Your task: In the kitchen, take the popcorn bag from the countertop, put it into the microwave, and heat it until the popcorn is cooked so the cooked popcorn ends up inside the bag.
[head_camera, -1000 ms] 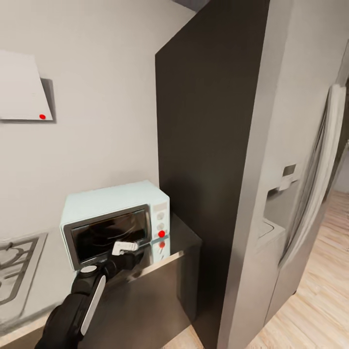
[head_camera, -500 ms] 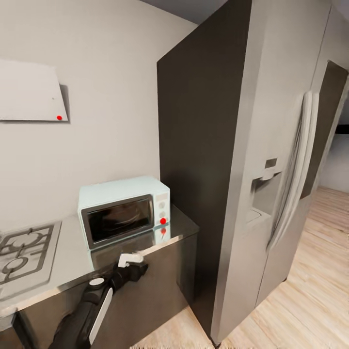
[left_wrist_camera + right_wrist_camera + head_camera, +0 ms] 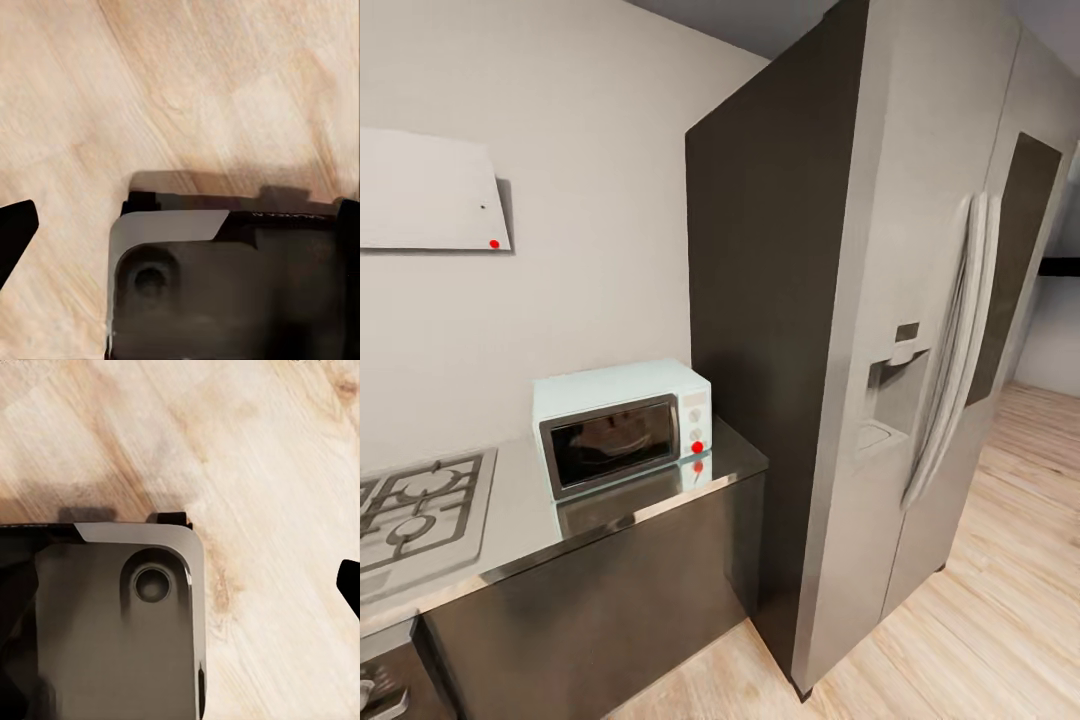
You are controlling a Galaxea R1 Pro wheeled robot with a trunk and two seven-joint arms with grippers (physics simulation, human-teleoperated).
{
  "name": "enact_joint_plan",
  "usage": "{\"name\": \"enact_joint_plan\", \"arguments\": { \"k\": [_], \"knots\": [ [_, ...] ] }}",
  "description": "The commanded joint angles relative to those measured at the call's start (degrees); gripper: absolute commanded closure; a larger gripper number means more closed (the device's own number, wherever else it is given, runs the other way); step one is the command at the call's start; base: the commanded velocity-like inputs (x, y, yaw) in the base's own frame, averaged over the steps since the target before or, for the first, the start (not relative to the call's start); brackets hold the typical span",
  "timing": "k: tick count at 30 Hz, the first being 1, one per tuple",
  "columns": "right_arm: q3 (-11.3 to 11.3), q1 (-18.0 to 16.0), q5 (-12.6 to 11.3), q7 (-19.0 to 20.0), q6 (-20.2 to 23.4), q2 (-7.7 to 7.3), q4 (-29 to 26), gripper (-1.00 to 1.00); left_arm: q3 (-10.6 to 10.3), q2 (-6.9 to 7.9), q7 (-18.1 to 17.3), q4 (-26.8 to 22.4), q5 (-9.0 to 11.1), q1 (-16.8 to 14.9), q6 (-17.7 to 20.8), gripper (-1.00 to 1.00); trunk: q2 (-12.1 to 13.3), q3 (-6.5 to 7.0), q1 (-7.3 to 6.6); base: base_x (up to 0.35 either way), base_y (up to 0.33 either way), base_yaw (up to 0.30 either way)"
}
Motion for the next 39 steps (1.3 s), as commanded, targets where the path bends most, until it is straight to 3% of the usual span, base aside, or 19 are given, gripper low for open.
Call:
{"name": "enact_joint_plan", "arguments": {
  "k": [1,2,3,6,9,12,22,27,32,34,39],
  "knots": [
    [-0.38,-0.06,0.16,0.04,-0.25,-0.07,0.09,-1.00,0.57,0.04,2.33,0.00,-0.01,2.56,4.56,-1.00,-0.07,-0.08,0.01,0.000,0.000,0.000],
    [-0.39,-0.06,0.16,0.04,-0.28,-0.07,0.04,-1.00,0.55,0.06,3.30,0.05,-0.02,4.39,6.61,-1.00,-0.07,-0.08,0.01,0.000,0.000,0.000],
    [-0.41,-0.06,0.16,0.00,-0.36,-0.07,-0.05,-1.00,0.51,-0.16,4.31,0.11,-0.03,8.35,8.65,-1.00,-0.07,-0.08,0.01,0.000,0.000,0.005],
    [-0.42,-0.06,0.16,-0.04,-0.40,-0.14,-0.13,-1.00,0.50,-0.73,4.99,0.14,-0.03,13.61,9.71,-1.00,-0.07,-0.08,0.01,0.000,0.000,0.110],
    [-0.47,-0.06,0.16,-0.04,-0.41,-0.15,-0.16,-1.00,0.56,-0.91,5.22,0.14,-0.03,15.04,9.98,-1.00,-0.07,-0.08,0.01,0.000,0.000,0.227],
    [-0.41,-0.06,0.16,-0.04,-0.91,-0.15,-0.22,-1.00,0.49,-1.21,5.26,0.14,-0.03,15.28,10.02,-1.00,-0.07,-0.08,0.01,0.000,0.000,0.254],
    [-0.55,-0.06,0.16,-0.04,-8.76,0.26,-1.47,-1.00,0.45,-1.85,5.27,0.13,-0.03,15.33,10.03,-1.00,-0.07,-0.18,0.01,0.000,0.000,0.258],
    [-0.48,-0.06,0.16,0.07,-13.56,2.13,-5.37,-1.00,0.47,-2.24,5.27,0.06,-0.10,15.33,10.03,-1.00,-0.07,-0.37,0.01,0.000,0.000,0.257],
    [-0.45,-0.06,0.13,0.18,-15.49,5.58,-14.57,-1.00,0.55,-2.53,5.27,0.04,-0.05,15.33,9.90,-1.00,-0.07,-0.56,0.01,0.000,0.000,0.257],
    [-0.41,-0.06,0.09,0.34,-15.55,6.04,-19.55,-1.00,0.63,-2.34,5.27,-0.01,-0.04,15.34,9.57,-1.00,-0.07,-0.63,0.01,0.000,0.000,0.261],
    [-0.26,-0.37,-0.02,0.39,-15.61,6.50,-25.00,-1.00,0.66,-2.24,5.35,-0.09,-0.03,15.34,8.52,-1.00,-0.07,-0.78,0.01,0.000,0.000,0.266]
  ]
}}
